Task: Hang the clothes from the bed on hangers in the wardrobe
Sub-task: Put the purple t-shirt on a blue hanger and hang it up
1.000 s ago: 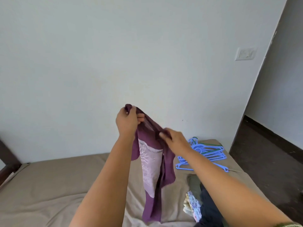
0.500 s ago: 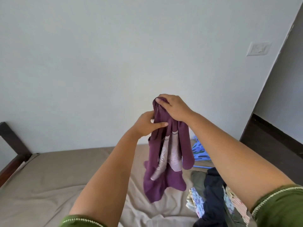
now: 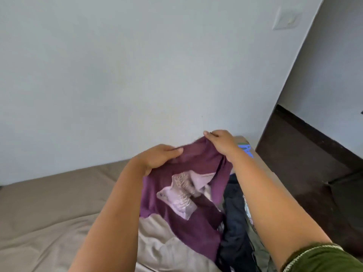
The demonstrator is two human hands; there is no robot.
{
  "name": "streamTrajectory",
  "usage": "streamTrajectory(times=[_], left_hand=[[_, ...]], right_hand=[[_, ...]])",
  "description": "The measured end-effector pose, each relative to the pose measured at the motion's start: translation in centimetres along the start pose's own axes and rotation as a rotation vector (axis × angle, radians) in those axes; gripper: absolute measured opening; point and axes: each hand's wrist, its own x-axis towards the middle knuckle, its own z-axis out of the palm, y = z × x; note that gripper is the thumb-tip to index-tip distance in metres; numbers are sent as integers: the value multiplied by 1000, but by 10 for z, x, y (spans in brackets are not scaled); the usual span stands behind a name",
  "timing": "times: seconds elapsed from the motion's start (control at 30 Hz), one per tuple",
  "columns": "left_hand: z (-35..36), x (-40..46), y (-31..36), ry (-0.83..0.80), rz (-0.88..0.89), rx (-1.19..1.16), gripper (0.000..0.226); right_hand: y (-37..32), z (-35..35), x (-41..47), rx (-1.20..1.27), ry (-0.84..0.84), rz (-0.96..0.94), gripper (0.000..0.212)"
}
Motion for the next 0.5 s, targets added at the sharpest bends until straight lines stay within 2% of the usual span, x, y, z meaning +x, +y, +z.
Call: streamTrajectory(times=[0.07,0.13,0.17,0.27,0.33,0.37,0.43,0.5], left_hand=[[17,33,-23,52,-11,-6,16],[25,45,-41,191,-19,50,22],[38,79,-59,228,-52,52,24],[62,125,-100,306,-153,125,17],[70,129,-108,359,-184,196,13],[79,154,-128,382,-210,191,14],[83,153,-137,404,-211,163,14],[86,183,-171,443,-213,150,15]], right_hand=[[52,17,18,-138,-24,85,37],[86,40,14,-202,-77,157,30],[122,50,33,-202,-122,237,27],[185,76,60,-284,-205,320,23],[212,85,73,-378,-285,326,25],[250,96,96,-441,-330,338,27],[273,99,110,-533,-372,355,38],[326,120,151,-651,-408,333,46]])
